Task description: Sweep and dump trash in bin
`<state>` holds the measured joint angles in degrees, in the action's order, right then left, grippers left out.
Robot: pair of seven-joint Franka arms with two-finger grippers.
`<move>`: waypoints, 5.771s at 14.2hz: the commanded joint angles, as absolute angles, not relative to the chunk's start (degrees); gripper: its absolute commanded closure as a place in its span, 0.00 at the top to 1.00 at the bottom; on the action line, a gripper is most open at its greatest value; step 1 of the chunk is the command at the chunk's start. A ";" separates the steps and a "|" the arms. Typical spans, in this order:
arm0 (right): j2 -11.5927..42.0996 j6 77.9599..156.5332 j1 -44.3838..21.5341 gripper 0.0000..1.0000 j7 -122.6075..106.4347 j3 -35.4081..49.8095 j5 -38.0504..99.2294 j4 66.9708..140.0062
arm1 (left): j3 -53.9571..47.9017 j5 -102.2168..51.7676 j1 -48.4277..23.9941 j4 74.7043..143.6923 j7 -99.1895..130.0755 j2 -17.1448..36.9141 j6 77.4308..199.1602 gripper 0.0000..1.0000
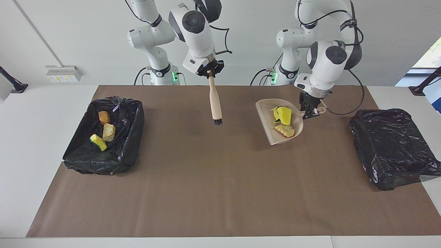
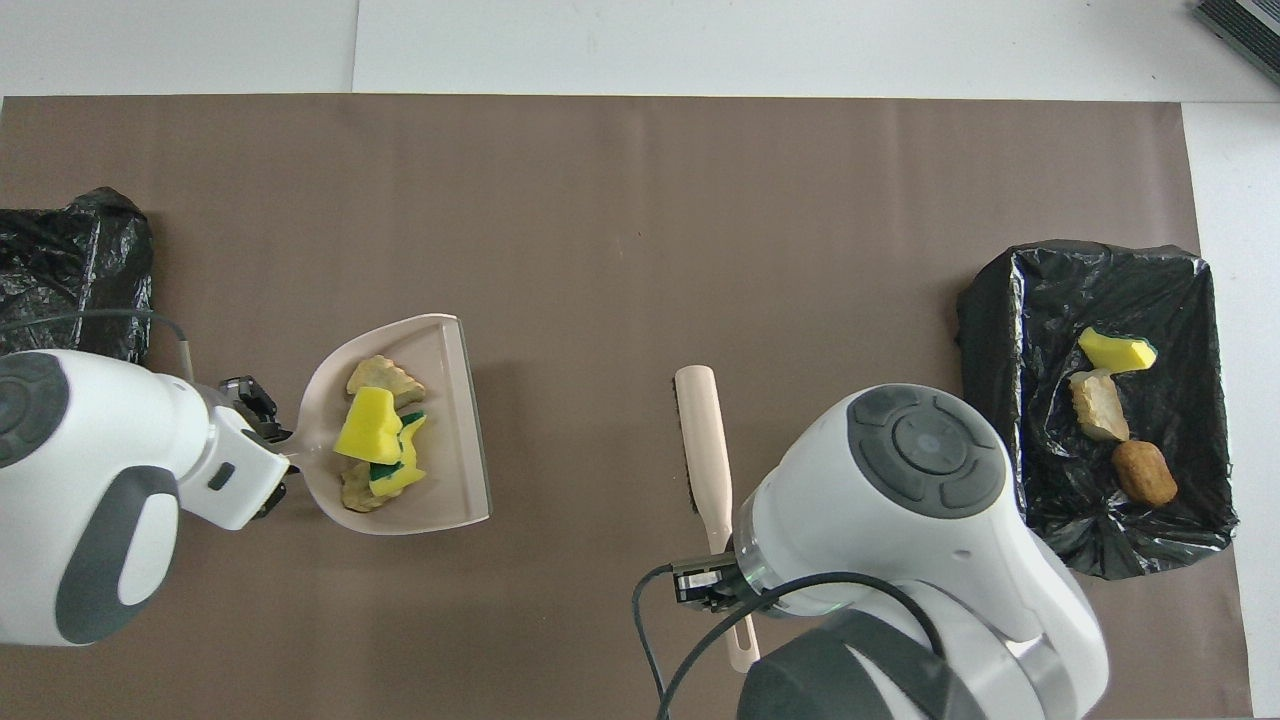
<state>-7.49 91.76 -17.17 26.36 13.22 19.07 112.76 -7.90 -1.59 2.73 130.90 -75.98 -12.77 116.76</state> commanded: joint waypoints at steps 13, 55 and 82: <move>-4.57 112.40 -35.42 0.00 42.36 14.68 19.95 129.28 | 19.69 15.97 8.96 98.61 -106.61 9.21 127.23 0.00; -7.82 103.73 -24.89 1.00 33.50 13.89 8.71 119.98 | -35.77 12.83 -3.05 83.89 16.91 26.51 90.79 0.00; -7.73 96.86 0.61 1.00 0.09 -1.32 -1.67 103.36 | -15.14 8.26 -19.16 87.23 29.71 20.61 97.56 1.00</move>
<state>-8.14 98.42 0.19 1.24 -1.64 -0.92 104.39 -18.77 9.58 -20.06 72.33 32.41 34.00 96.55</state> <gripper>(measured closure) 0.000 0.000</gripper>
